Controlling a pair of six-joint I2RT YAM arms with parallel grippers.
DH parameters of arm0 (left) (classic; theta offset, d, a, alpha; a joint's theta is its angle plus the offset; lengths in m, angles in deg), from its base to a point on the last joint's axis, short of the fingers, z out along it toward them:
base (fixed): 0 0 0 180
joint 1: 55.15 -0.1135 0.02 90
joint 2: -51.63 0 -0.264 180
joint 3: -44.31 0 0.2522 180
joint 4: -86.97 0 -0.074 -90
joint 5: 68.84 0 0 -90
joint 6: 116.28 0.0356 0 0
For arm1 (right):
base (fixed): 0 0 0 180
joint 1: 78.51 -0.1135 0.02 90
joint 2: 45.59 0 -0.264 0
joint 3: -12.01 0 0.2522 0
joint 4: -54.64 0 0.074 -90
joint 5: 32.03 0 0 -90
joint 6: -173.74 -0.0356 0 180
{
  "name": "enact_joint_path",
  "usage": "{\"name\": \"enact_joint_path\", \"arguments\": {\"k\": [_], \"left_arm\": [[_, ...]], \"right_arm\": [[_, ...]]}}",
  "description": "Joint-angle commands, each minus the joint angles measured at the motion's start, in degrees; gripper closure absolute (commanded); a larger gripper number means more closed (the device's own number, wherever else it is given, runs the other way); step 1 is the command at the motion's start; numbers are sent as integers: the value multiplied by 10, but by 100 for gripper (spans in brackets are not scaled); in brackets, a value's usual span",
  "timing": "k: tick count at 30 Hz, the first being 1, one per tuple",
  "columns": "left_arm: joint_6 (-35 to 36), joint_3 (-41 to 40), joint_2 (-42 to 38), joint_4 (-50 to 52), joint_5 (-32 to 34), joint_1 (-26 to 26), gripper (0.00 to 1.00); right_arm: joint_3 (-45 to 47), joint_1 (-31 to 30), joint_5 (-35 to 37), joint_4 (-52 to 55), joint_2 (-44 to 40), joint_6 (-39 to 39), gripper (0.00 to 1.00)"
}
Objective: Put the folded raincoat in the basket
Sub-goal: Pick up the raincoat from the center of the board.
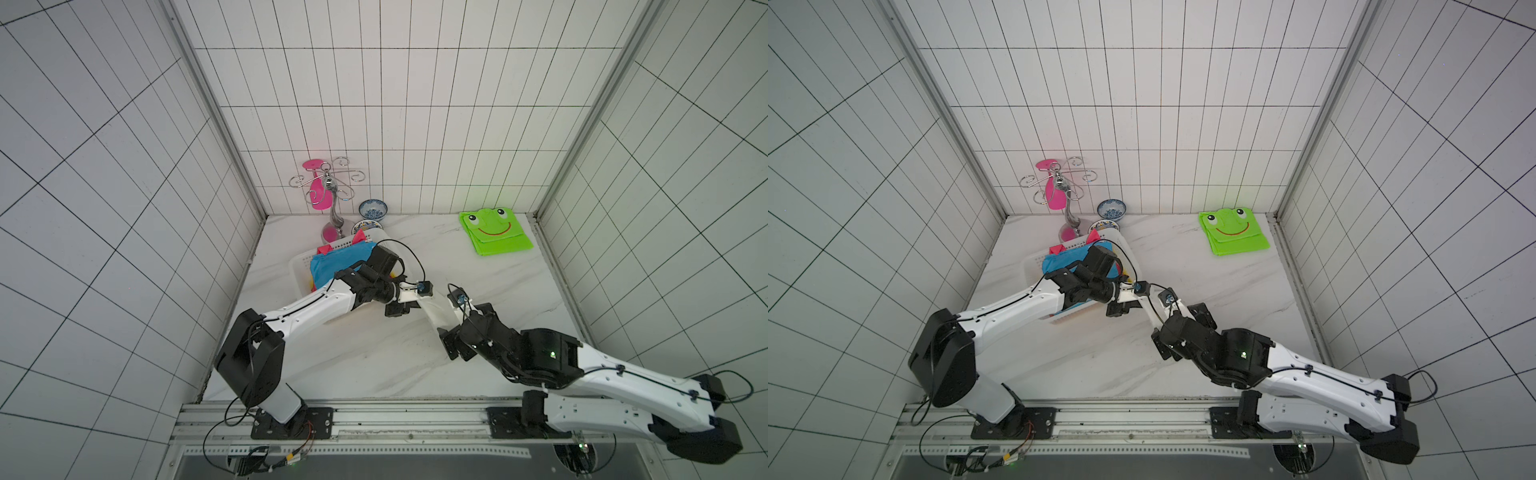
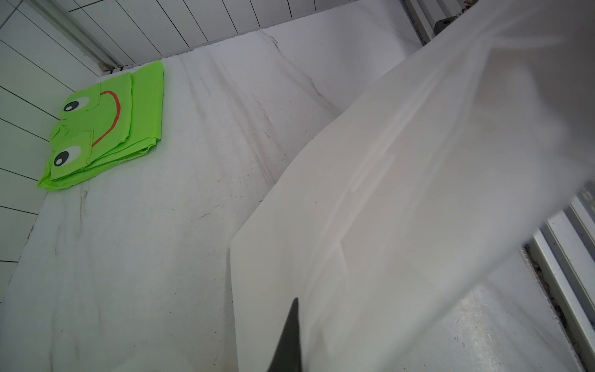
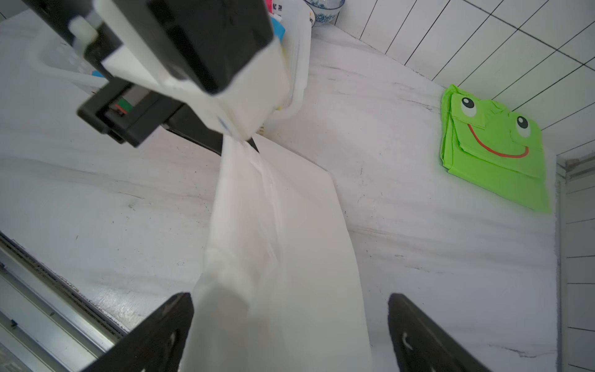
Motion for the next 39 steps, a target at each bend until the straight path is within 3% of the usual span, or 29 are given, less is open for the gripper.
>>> {"name": "enact_joint_path", "arguments": {"k": [1,4,6,7,16,18,25,27,29,33,36,39], "left_arm": [[-41,32,-13,19,-9,2,96],[-49,31,-23,22,-18,2,97],[-40,30,-30,31,-23,2,97],[-40,32,-32,37,-22,3,97],[-83,61,-20,64,31,2,100],[-103,74,-16,71,31,2,100],[-131,101,-13,112,3,1,100],[-123,101,-17,125,-4,2,100],[-112,98,-24,139,-1,1,100],[-72,103,-34,192,20,-1,100],[-38,112,-39,244,26,-15,100],[-3,112,-49,292,17,-37,100]], "right_arm": [[-27,20,-28,38,22,23,0],[-39,41,-47,39,43,54,2],[-49,55,-69,35,53,76,16],[-54,57,-74,35,56,87,18],[-79,57,-211,22,37,117,2],[-67,57,-196,10,42,115,2],[-63,56,-20,31,97,116,4],[-64,57,17,31,101,133,23],[-66,57,33,25,95,150,53],[-56,57,-40,-13,47,195,75],[-51,59,-139,-22,13,246,100],[-54,75,-184,-23,-9,253,100]]}}
